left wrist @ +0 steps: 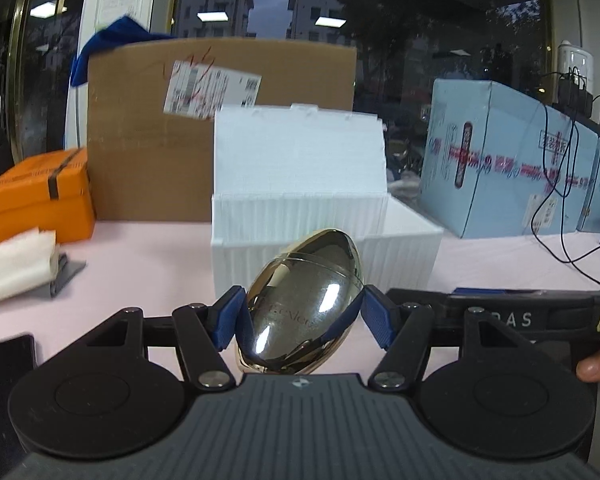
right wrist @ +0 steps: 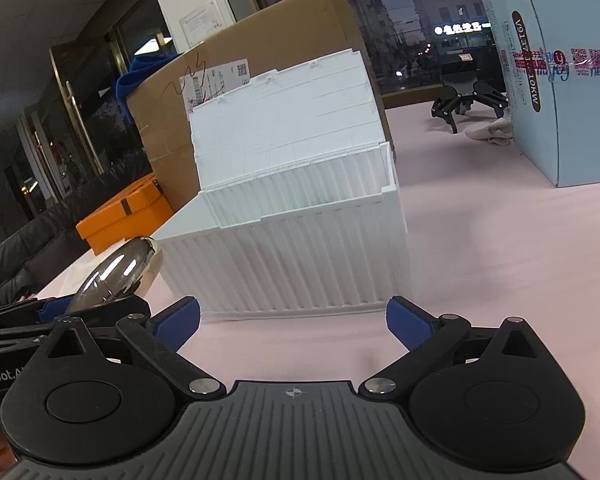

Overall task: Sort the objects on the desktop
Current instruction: 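Grasp the chrome egg-shaped compact with the left gripper and lift it toward the box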

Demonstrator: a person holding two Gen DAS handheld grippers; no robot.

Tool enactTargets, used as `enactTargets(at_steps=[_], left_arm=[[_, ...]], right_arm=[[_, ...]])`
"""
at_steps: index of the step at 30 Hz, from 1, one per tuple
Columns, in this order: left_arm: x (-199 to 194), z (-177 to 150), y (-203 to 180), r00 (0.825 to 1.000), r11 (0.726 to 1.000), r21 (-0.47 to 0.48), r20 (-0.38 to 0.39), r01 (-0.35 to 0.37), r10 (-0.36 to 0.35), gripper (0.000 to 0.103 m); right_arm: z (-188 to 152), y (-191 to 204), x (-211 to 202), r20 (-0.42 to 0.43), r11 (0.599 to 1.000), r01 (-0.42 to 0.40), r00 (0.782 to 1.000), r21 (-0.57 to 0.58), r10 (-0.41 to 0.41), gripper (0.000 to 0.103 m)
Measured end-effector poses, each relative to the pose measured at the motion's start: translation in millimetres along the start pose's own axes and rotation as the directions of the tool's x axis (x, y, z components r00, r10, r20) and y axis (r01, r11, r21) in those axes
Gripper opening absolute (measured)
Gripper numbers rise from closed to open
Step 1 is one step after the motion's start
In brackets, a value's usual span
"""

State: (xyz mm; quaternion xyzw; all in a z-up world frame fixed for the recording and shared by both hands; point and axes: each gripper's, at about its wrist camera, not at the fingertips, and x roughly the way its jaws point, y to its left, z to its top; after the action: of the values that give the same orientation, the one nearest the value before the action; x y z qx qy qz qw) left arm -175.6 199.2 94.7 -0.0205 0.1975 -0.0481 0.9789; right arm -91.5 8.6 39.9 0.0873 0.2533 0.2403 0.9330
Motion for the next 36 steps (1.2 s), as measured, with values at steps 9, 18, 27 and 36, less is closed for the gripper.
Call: enactTargets(at_steps=[9, 18, 27, 36], left_arm=[[15, 47, -7, 0.996, 0.998, 0.035, 0.075, 0.045, -0.048, 0.060], [69, 78, -6, 0.999, 0.993, 0.112, 0.019, -0.030, 0.028, 0.061], [123, 73, -16, 0.991, 0.968, 0.248, -0.106, -0.048, 0.077, 0.061], [157, 61, -8, 0.968, 0.975, 0.223, -0.241, -0.006, 0.061, 0.061]], right_arm=[[11, -17, -13, 0.033, 0.996, 0.029, 0.999, 0.088, -0.032, 0.103], [19, -31, -17, 0.073, 0.992, 0.066, 0.995, 0.110, -0.074, 0.103], [24, -54, -15, 0.080, 0.976, 0.128, 0.986, 0.175, -0.143, 0.103], [22, -52, -8, 0.049, 0.977, 0.123, 0.990, 0.171, -0.133, 0.103]])
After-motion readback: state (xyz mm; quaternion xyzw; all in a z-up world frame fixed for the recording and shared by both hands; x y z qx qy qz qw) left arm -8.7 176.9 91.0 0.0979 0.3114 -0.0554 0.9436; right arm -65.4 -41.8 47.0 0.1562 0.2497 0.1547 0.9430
